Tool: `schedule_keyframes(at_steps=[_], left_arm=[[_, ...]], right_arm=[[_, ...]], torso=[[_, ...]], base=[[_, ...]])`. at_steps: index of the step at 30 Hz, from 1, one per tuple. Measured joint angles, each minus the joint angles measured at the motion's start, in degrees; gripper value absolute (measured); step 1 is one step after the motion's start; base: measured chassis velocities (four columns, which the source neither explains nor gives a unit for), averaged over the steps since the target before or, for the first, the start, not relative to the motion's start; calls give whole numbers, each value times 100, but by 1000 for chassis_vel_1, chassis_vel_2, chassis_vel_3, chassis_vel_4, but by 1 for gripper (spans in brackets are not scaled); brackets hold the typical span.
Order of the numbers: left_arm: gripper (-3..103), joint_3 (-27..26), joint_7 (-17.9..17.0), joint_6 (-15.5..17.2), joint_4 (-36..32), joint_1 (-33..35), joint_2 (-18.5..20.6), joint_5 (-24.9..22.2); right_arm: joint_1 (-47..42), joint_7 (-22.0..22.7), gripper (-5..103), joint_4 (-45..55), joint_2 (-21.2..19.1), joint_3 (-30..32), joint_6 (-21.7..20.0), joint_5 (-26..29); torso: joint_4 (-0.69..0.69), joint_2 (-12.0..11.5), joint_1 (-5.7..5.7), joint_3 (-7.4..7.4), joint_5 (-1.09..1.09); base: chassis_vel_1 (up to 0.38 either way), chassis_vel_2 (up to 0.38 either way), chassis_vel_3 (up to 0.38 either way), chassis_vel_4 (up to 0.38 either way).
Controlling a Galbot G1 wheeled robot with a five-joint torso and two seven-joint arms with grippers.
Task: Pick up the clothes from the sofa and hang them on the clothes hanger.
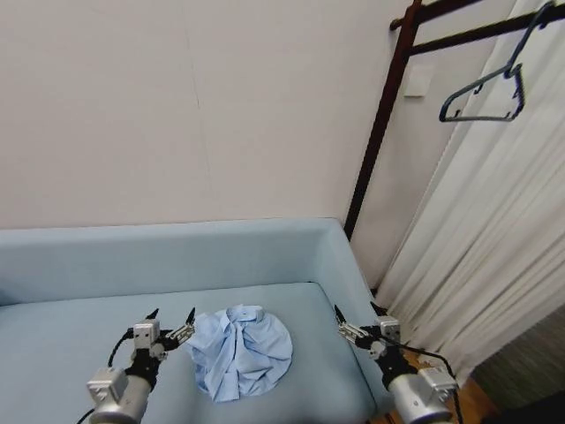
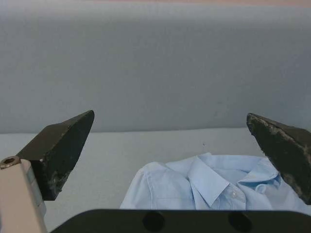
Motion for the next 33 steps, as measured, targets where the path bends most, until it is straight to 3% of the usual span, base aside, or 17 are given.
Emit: schedule_keyframes(at_steps=[9, 10, 12, 17, 26, 33], left_arm=[[100, 168, -368, 528, 385, -517, 287, -753], [100, 199, -453, 594, 431, -558, 305, -827], [100, 476, -673, 796, 623, -850, 438, -977], [100, 1054, -854, 883, 1086, -1293, 640, -1095], [100, 1840, -669, 790, 1692, -1977, 870, -1237], [100, 2406, -1042, 1130, 2141, -2681, 864, -1436]], right_arm=[[650, 69, 100, -289, -470, -280, 83, 428], [800, 86, 100, -360, -562, -368, 90, 480], [877, 119, 100, -419, -658, -432, 105, 539], [912, 156, 100, -440, -736, -445, 109, 595], [1053, 181, 100, -587, -810, -616, 138, 648], [1252, 230, 100, -814, -803, -826, 138, 647]], torso=[[0, 0, 0, 0, 0], [9, 0, 0, 1, 2], [2, 0, 0, 0, 0], [-3, 0, 0, 0, -1], [0, 0, 0, 0, 0], [0, -1, 0, 0, 0]], base=[[0, 0, 0, 0], [0, 0, 0, 0], [0, 0, 0, 0], [0, 0, 0, 0], [0, 0, 0, 0], [0, 0, 0, 0]])
